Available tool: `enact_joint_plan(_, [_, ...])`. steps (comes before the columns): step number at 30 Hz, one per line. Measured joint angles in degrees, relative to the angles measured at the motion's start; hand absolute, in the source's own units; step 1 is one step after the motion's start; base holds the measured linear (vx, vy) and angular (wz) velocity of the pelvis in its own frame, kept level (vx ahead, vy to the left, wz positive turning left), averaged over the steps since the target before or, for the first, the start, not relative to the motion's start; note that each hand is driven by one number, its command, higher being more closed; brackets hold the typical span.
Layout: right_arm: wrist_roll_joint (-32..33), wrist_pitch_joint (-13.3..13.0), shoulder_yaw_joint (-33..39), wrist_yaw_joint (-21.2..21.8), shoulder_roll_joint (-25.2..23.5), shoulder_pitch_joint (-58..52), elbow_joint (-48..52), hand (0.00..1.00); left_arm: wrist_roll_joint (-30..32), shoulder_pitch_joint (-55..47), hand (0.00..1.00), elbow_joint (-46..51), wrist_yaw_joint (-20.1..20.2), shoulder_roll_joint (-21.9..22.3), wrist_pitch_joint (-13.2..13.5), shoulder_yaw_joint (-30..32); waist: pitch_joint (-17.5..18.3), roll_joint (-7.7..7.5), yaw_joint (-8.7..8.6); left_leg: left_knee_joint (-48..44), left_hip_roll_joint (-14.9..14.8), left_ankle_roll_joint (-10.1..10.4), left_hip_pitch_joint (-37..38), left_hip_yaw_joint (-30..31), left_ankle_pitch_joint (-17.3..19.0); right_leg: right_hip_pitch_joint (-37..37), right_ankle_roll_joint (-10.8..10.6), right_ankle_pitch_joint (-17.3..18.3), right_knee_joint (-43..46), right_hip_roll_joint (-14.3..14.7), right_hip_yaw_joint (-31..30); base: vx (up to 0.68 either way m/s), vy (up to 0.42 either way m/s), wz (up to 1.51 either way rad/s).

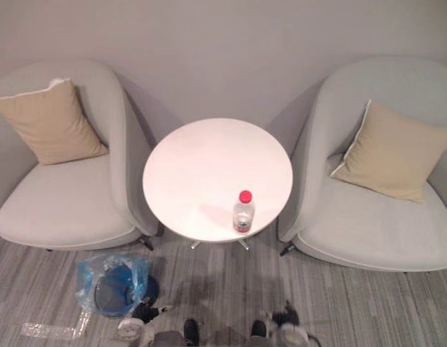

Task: Gather rubbish on tea table into small bin, then transfer packed bag to large trash can.

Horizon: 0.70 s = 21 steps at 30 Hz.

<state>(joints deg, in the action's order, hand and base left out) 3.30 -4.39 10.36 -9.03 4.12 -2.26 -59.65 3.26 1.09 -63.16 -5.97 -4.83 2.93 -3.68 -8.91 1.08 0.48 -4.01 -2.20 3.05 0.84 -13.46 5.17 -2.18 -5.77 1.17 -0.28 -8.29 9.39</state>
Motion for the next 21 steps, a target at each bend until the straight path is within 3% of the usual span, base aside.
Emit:
enact_joint_plan(8, [-1.05, -0.97, -2.96, 0.65, 1.62, 0.25, 6.86, 0.0, 1.22, -0.95, 0.0, -0.5, 0.64, -0.6, 0.26, 0.48, 2.14, -1.77, 0.15, 1.92, 0.11, 0.07, 1.66, 1.46, -0.24, -2.32, 0.16, 0.03, -1.9, 0.35, 0.95, 0.04, -0.017, 0.07])
enact_joint_plan(11, [-1.89, -2.38, -4.09, 0.59, 2.96, 0.37, 10.22, 0.0, 1.31, -1.03, 0.0, -0.51, 1.28, -0.65, 0.45, 0.49, 2.21, -1.78, 0.2, 2.03, 0.14, 0.14, 1.94, 1.56, -0.29, -2.65, 0.18, 0.01, -2.01, 0.34, 0.96, -0.01, -0.002, 0.01])
enact_joint_plan(21, [-11.0, -2.51, -10.55, 0.02, 4.02, -0.45, 25.37, 0.0, 2.29, -1.8, 0.0, 0.65, 1.57, -0.59, 0.64, 0.35, 2.5, -1.74, 0.01, 5.05, 0.26, 0.22, 2.27, 2.19, -2.38, -1.78, 0.32, -0.11, -2.05, 0.58, 1.4, -0.03, -0.026, 0.03])
